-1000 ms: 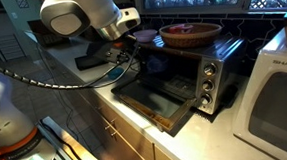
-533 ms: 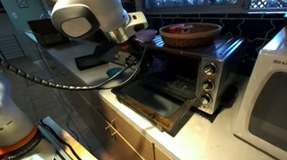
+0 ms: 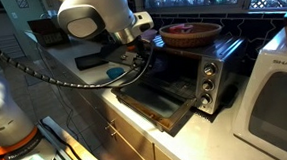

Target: Pull the oven wire rack, remove the blue mixing bowl from the oven wire rack and place it to the left side of the oven

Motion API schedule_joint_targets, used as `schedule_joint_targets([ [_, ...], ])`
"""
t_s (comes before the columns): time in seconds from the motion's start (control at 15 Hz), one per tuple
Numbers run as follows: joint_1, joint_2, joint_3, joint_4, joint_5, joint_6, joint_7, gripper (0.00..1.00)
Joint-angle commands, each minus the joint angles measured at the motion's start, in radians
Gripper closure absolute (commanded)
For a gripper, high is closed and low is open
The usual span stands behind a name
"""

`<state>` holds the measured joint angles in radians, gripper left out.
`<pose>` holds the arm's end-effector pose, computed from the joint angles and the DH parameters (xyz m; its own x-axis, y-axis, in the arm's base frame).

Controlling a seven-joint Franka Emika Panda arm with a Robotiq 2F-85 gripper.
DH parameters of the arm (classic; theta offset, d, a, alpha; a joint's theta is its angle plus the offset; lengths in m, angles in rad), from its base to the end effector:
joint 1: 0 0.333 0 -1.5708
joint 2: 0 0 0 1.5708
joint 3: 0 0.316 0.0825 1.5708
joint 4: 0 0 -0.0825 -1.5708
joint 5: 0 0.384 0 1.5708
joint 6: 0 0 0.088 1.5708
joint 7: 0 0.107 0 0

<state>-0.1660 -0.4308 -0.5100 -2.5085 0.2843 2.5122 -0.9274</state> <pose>0.3456 -0.2898 0.4548 0.8534 0.0375 0.5199 0.0570 -0.9981 -0.0216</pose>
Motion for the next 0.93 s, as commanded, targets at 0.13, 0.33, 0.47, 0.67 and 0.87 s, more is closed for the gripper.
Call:
schedule_joint_targets([
  [0.13, 0.041, 0.050, -0.029, 0.041, 0.041, 0.008, -0.059, 0.39],
  [0.33, 0.048, 0.073, -0.025, 0.052, 0.054, 0.015, -0.075, 0.37],
  [0.47, 0.047, 0.088, -0.020, 0.058, 0.060, 0.015, -0.081, 0.50],
  [0.67, 0.042, 0.102, -0.015, 0.062, 0.066, 0.011, -0.093, 0.79],
  [0.87, 0.033, 0.105, -0.007, 0.058, 0.060, 0.009, -0.092, 1.00],
])
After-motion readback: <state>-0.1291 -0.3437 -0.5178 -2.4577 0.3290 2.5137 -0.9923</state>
